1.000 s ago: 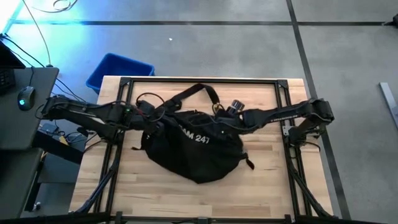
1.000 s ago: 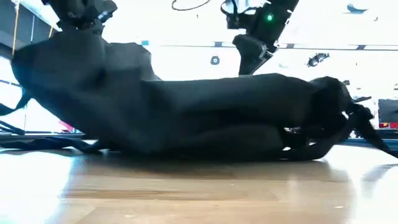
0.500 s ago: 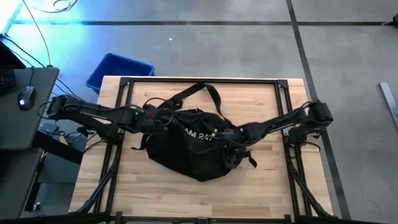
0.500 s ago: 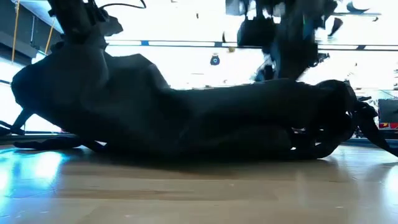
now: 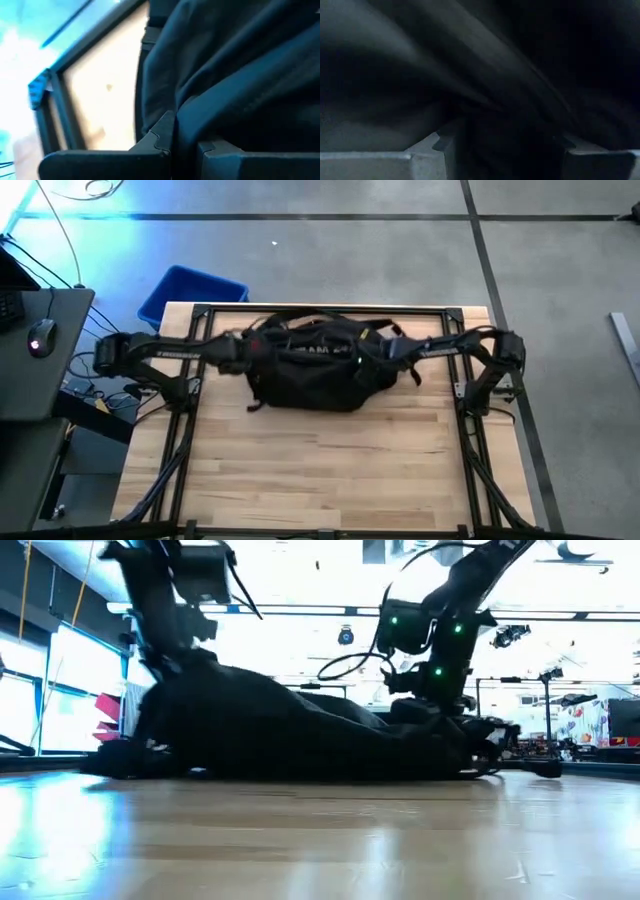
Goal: Unpack backpack
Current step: Adjust the black backpack
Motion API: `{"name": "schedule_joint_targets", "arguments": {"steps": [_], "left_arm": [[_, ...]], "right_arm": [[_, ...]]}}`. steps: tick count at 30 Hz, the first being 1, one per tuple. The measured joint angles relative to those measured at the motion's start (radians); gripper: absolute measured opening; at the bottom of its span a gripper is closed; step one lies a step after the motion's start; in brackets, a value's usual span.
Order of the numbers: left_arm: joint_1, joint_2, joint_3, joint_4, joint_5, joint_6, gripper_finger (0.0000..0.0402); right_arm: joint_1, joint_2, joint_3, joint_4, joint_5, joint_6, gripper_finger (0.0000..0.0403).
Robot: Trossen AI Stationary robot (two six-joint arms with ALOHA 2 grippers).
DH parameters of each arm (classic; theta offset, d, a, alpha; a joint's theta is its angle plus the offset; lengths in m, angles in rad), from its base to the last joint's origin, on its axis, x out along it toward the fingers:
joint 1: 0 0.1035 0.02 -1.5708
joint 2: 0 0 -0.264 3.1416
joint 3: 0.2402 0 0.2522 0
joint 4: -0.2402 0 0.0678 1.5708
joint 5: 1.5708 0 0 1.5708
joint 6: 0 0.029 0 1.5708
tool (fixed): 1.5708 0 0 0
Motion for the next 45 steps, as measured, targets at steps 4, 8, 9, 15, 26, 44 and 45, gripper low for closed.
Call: {"name": "schedule_joint_targets", "arguments": {"steps": [4,8,9,15,26,44,45], "left_arm": [[0.148,0.016,0.000,0.182,-0.020,0.212,0.0000],[0.269,0.038,-0.002,0.415,0.001,0.407,0.0000],[0.299,0.048,-0.002,0.465,0.022,0.442,0.0000],[0.396,0.069,0.018,0.497,0.202,0.462,0.0000],[0.344,-0.122,0.159,0.114,0.345,0.343,0.0055],[0.143,-0.714,0.150,-0.112,0.677,0.057,0.0034],[0.142,-0.746,0.149,-0.112,0.673,0.044,0.0032]], "right_arm": [[-0.060,-0.004,-0.002,-0.006,-0.017,0.051,0.0165],[-0.072,-0.016,-0.003,-0.024,-0.073,0.072,0.0165],[-0.070,-0.018,-0.003,-0.029,-0.081,0.073,0.0165],[-0.054,-0.095,-0.006,-0.074,-0.062,0.046,0.0165],[-0.054,-0.552,-0.006,-0.118,-0.040,-0.157,0.0165],[-0.055,-1.410,0.001,-0.663,-0.129,0.033,0.0165],[-0.055,-1.455,0.001,-0.677,-0.129,0.065,0.0165]]}}
